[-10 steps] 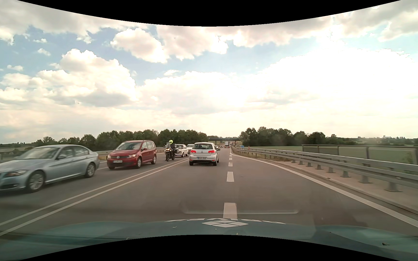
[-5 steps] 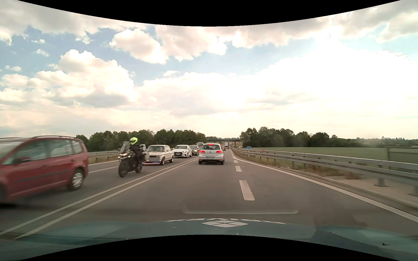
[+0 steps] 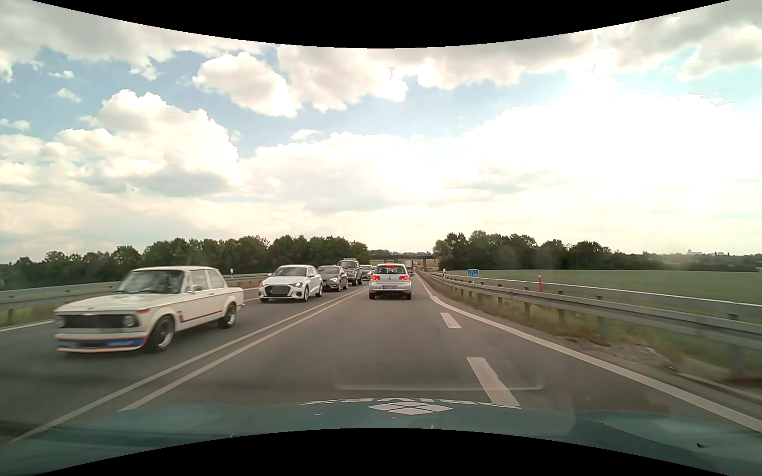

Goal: Follow the waypoints while adhering to traffic rules and regulations

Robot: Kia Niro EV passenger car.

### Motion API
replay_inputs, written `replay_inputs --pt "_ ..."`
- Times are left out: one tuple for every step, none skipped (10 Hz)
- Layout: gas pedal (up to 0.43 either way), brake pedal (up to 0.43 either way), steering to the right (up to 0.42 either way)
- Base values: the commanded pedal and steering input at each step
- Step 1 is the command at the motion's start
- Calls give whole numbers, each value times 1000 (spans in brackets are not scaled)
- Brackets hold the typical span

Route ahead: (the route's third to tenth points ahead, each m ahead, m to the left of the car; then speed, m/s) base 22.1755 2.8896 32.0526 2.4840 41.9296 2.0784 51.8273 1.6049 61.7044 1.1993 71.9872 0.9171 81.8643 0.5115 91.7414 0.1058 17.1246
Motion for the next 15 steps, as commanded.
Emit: replay_inputs --pt "189 0 8" --pt "189 0 7" --pt "177 0 7" --pt "169 0 6" --pt "157 0 6" --pt "157 0 6" --pt "150 0 5" --pt "150 0 5" --pt "150 0 4" --pt "98 0 4" --pt "0 0 4" --pt "0 0 4" --pt "0 0 2" --pt "0 0 1" --pt "0 0 1"
